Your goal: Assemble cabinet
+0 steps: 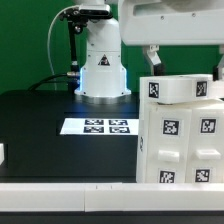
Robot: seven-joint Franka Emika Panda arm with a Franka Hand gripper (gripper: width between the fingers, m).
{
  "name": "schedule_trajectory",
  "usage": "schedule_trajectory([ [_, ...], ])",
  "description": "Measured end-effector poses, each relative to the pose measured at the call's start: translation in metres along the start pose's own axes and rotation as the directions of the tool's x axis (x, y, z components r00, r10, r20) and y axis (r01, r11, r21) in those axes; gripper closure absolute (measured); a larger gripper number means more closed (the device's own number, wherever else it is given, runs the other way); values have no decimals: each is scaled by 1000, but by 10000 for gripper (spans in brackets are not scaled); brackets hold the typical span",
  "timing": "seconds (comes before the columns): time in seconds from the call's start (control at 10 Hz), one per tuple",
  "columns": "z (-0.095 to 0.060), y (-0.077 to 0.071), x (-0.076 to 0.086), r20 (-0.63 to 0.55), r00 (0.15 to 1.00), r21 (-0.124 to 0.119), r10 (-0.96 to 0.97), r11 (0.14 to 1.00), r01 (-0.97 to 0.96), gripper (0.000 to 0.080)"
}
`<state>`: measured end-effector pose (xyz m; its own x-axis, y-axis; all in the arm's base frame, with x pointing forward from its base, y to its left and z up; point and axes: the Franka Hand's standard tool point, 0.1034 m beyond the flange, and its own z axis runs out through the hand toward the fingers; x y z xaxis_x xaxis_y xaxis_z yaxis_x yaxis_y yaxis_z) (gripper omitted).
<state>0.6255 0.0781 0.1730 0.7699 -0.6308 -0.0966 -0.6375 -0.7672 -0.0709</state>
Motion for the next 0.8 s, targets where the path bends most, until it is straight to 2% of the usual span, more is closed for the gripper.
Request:
schedule_trajectory([
  [0.1, -3, -3, -3, -14, 995, -15, -98, 995, 98, 2],
  [0.4, -1, -1, -1, -11, 952, -20, -306, 952, 306, 4],
  [0.5, -2, -1, 0, -10, 913, -23, -407, 913, 407, 4],
  [0.7, -5, -5, 0, -11, 663, -50, -749, 662, 747, 4],
  [0.8, -7, -10, -4, -8, 544, -71, -839, 543, 837, 4],
])
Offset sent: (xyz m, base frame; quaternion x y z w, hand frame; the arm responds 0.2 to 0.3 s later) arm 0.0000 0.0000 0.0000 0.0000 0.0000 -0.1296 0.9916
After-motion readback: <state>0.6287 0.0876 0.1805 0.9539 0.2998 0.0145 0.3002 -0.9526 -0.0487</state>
